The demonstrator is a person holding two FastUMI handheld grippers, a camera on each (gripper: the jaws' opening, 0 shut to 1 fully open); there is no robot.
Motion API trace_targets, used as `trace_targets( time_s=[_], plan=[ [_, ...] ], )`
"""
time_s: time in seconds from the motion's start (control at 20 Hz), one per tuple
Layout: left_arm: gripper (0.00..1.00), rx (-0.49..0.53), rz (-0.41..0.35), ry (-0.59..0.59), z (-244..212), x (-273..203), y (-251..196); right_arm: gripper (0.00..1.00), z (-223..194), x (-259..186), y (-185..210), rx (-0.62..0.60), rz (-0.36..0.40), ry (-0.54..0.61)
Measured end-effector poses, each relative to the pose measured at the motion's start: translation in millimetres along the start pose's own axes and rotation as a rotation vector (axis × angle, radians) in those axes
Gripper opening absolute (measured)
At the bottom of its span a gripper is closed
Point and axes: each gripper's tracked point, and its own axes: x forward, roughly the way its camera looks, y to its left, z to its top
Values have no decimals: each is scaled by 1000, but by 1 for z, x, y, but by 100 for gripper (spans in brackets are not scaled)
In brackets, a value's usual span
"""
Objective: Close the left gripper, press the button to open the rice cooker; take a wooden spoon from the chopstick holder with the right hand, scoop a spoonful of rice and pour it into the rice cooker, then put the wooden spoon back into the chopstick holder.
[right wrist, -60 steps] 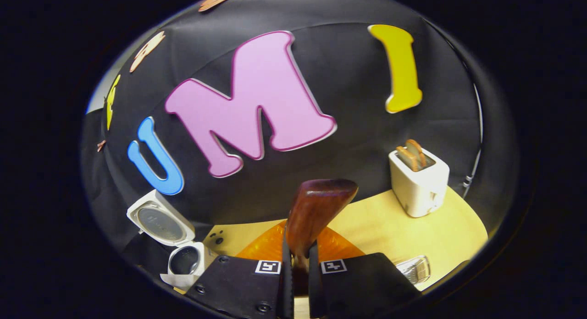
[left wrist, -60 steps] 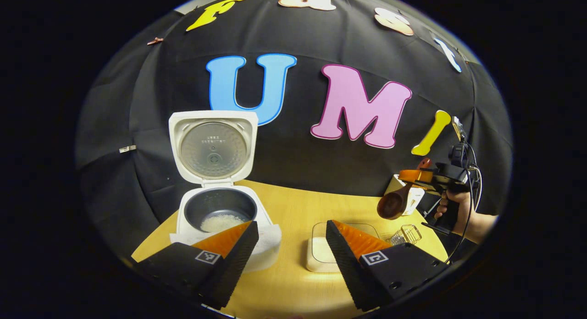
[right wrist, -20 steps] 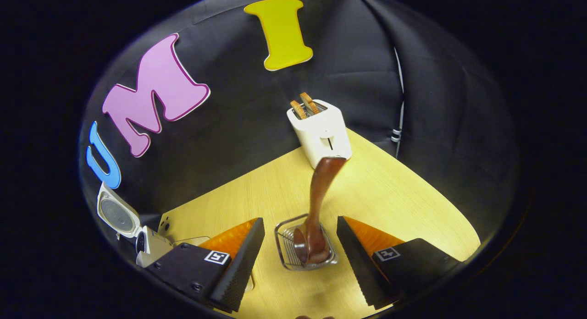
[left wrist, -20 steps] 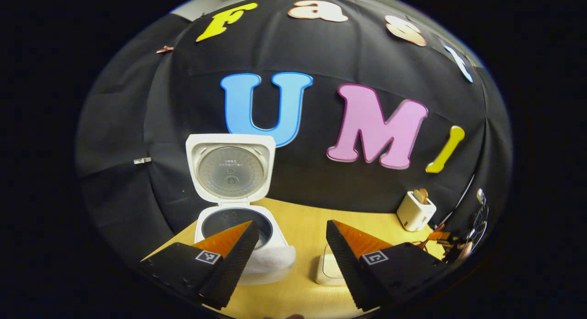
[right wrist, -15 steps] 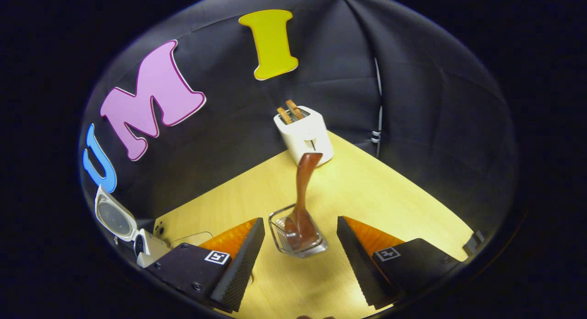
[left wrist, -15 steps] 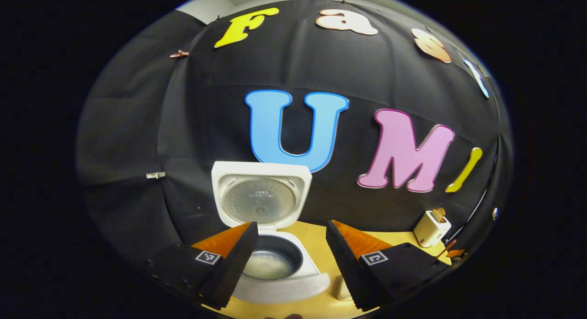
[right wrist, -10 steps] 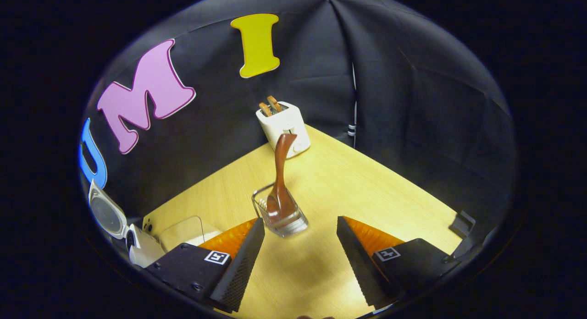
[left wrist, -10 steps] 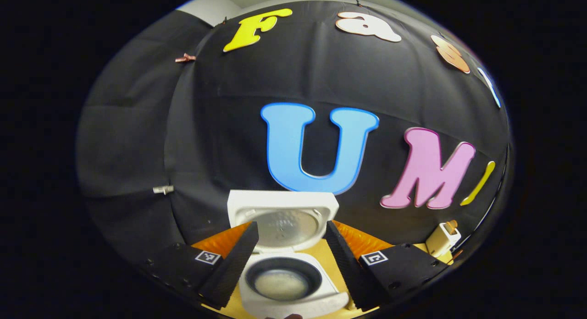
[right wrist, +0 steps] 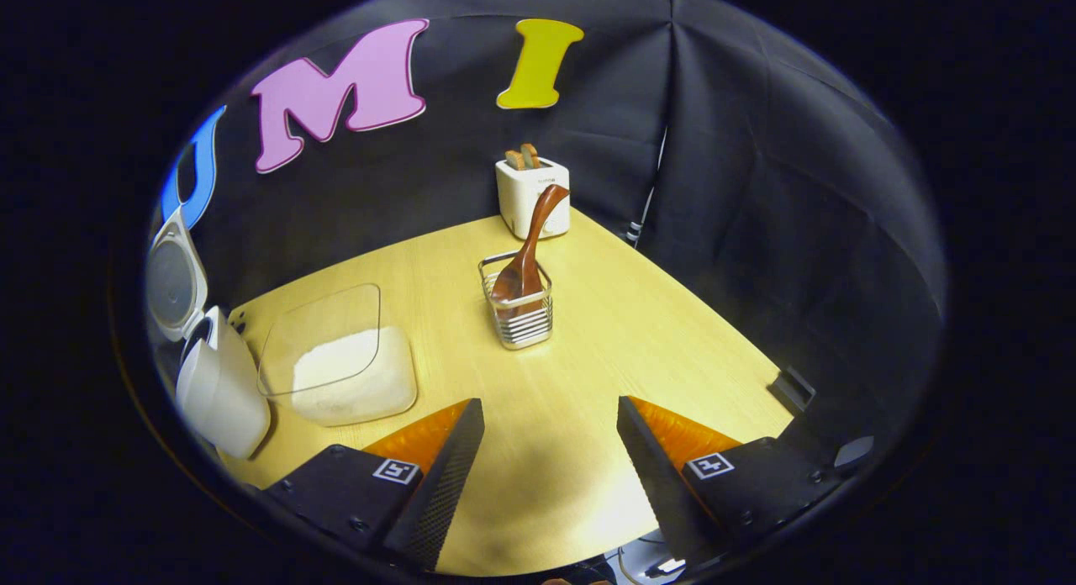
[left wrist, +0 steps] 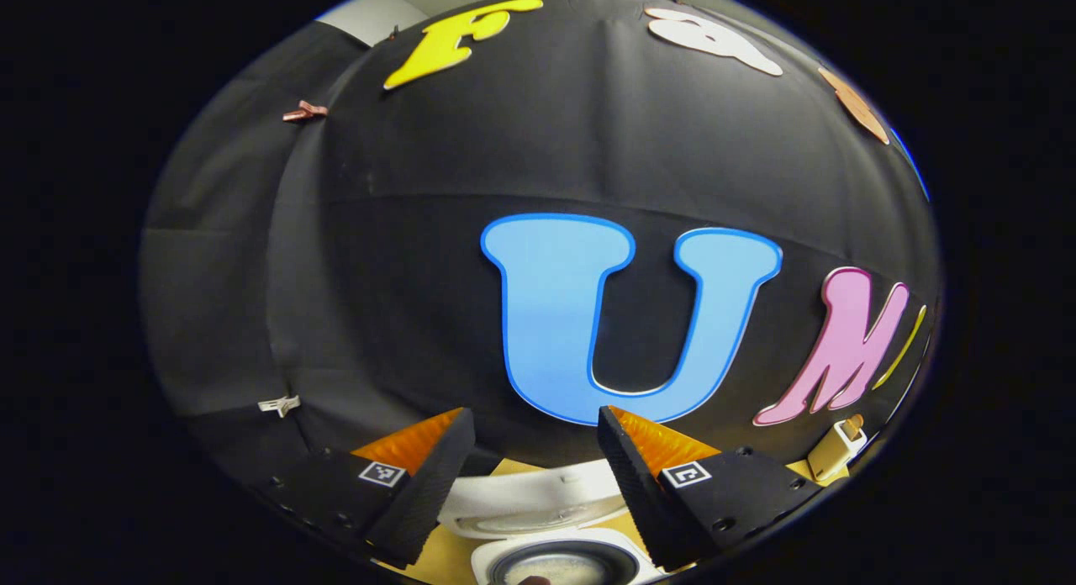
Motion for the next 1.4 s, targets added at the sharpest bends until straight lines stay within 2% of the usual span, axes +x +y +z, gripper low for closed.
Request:
trace_targets(
  time_s=[0.05, 0.1, 0.35, 0.55, 0.7, 0.95, 1.15, 1.3, 1.35, 1.4],
  plan=[
    [95, -6, -12, 25, -4, 12, 1, 86, -7, -6, 6, 3, 4, 13],
    [95, -10, -26, 50, -10, 23, 1, 98, -15, -14, 10, 0, 5, 31],
    [95, 13, -78, 189, -49, 57, -6, 98, -19, -38, 10, -2, -44, 16],
    [95, -24, -109, 239, -65, 59, -18, 98, -34, -41, 25, -24, -25, 51],
    [98, -25, -121, 280, -75, 53, -21, 98, -22, -40, 26, -27, -40, 20],
    [99, -74, -181, 361, -98, 8, -38, 99, -25, -33, 40, -19, 1, 25],
    [99, -117, -214, 429, -134, -33, -50, 99, -24, -20, 52, -27, 57, 29],
    [99, -152, -193, 491, -175, -66, -53, 99, -24, -10, 55, -50, 103, 48],
    [95, -168, -187, 515, -191, -78, -57, 99, -23, -7, 55, -58, 111, 53],
    [99, -163, -178, 512, -202, -83, -59, 99, -20, -3, 57, -63, 126, 52]
  ],
)
